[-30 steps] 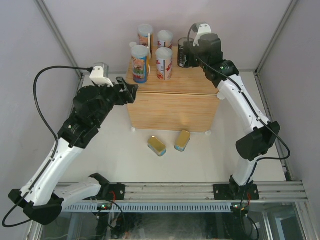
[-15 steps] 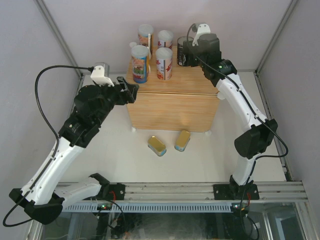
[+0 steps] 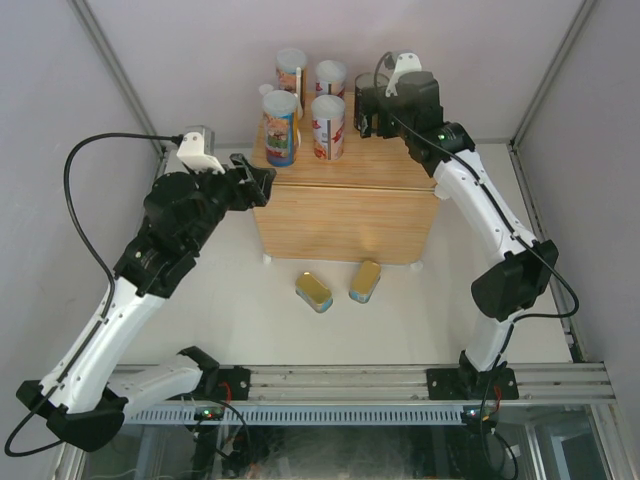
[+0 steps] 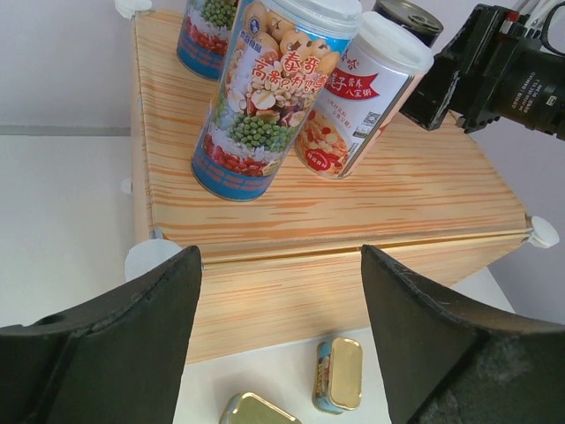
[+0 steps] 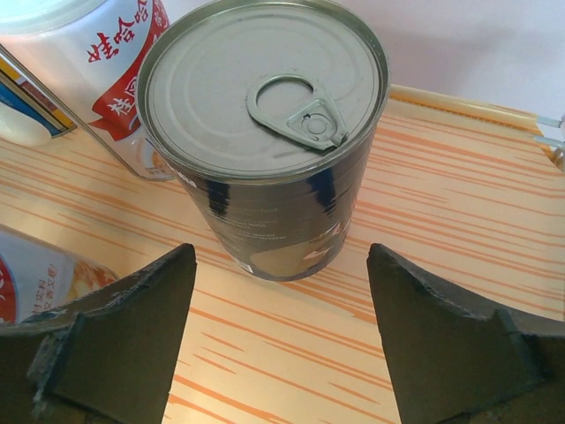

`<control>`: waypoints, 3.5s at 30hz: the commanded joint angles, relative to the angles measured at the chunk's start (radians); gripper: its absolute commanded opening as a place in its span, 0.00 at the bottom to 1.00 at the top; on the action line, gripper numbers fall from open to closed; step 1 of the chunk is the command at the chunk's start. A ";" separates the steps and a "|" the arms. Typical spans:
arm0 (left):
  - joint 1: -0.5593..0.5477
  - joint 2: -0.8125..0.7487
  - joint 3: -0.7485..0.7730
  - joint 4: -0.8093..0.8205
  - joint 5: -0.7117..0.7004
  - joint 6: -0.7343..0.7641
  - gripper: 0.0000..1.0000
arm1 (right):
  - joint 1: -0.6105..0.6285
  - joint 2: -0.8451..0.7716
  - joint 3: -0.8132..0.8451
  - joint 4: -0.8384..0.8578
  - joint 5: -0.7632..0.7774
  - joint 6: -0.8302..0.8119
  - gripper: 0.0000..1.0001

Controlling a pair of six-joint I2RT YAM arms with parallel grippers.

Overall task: Place and organize the canned foods onto the counter
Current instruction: Place the canned food on the counter.

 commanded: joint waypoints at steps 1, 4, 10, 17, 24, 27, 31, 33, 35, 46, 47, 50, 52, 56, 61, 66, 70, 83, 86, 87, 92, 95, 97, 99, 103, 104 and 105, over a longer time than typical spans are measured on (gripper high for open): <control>0.008 -0.019 -0.022 0.036 0.008 -0.018 0.77 | 0.002 -0.064 0.001 0.041 0.006 0.002 0.80; 0.008 -0.017 -0.021 0.035 0.009 -0.018 0.77 | 0.000 -0.062 0.004 0.053 0.006 -0.002 0.86; 0.007 -0.007 -0.007 0.032 0.008 -0.015 0.77 | -0.005 -0.026 0.056 0.050 -0.006 -0.004 0.89; 0.008 0.003 0.008 0.019 0.006 -0.008 0.77 | -0.012 0.019 0.096 0.077 -0.014 -0.001 0.91; 0.007 0.008 0.010 0.020 0.011 -0.010 0.77 | -0.015 0.056 0.129 0.098 -0.018 -0.001 0.93; 0.008 0.006 0.013 0.020 0.008 -0.009 0.77 | -0.016 0.070 0.141 0.104 -0.019 -0.001 0.94; 0.008 0.005 0.013 0.018 0.005 -0.008 0.77 | -0.018 0.090 0.170 0.104 -0.017 -0.008 0.97; 0.007 0.007 0.011 0.019 0.005 -0.010 0.77 | -0.019 0.099 0.183 0.102 -0.015 -0.011 0.97; 0.008 0.010 0.010 0.020 0.005 -0.010 0.77 | -0.023 0.108 0.196 0.098 -0.015 -0.013 0.98; 0.009 0.028 0.009 0.027 -0.001 -0.007 0.77 | -0.036 0.149 0.221 0.110 -0.037 -0.008 0.97; 0.009 0.028 0.008 0.026 -0.001 -0.005 0.77 | -0.037 0.153 0.226 0.110 -0.041 -0.009 0.97; 0.013 0.028 0.007 0.025 0.001 -0.004 0.77 | -0.037 0.162 0.235 0.112 -0.050 -0.007 0.97; 0.016 0.027 0.005 0.023 0.001 -0.003 0.77 | -0.036 0.170 0.242 0.115 -0.058 -0.007 0.96; 0.020 0.013 -0.006 0.022 -0.003 -0.006 0.77 | -0.031 0.183 0.262 0.102 -0.061 -0.008 0.87; 0.022 -0.003 -0.016 0.021 -0.002 -0.005 0.77 | -0.023 0.166 0.251 0.086 -0.050 -0.019 0.45; 0.021 -0.013 -0.023 0.024 0.012 -0.013 0.77 | -0.017 0.112 0.196 0.093 -0.037 -0.022 0.34; 0.023 -0.031 -0.031 0.022 0.017 -0.015 0.77 | -0.005 0.067 0.146 0.098 -0.025 -0.025 0.35; 0.022 -0.074 -0.060 0.016 0.026 -0.033 0.77 | 0.056 -0.022 0.054 0.092 0.020 -0.029 0.36; 0.022 -0.080 -0.063 0.016 0.027 -0.034 0.77 | 0.064 -0.020 0.052 0.084 0.029 -0.031 0.42; 0.023 -0.080 -0.066 0.014 0.025 -0.036 0.77 | 0.065 -0.020 0.052 0.079 0.035 -0.030 0.47; 0.023 -0.076 -0.076 0.031 0.037 -0.046 0.76 | 0.061 -0.040 0.032 0.062 0.044 -0.010 0.79; 0.023 -0.070 -0.087 0.053 0.050 -0.053 0.76 | 0.058 -0.070 0.010 0.066 0.047 -0.008 0.90; 0.023 -0.066 -0.090 0.060 0.052 -0.052 0.76 | 0.054 -0.091 -0.002 0.071 0.042 0.002 0.96; 0.022 -0.061 -0.089 0.062 0.051 -0.047 0.75 | 0.053 -0.106 -0.004 0.069 0.037 0.010 0.98; 0.023 -0.061 -0.079 0.064 0.037 -0.027 0.75 | 0.054 -0.119 -0.007 0.053 0.039 0.023 0.98; 0.022 -0.062 -0.079 0.064 0.032 -0.023 0.76 | 0.056 -0.124 -0.010 0.049 0.039 0.028 0.98; 0.023 -0.063 -0.079 0.064 0.028 -0.022 0.76 | 0.056 -0.133 -0.015 0.046 0.040 0.032 0.98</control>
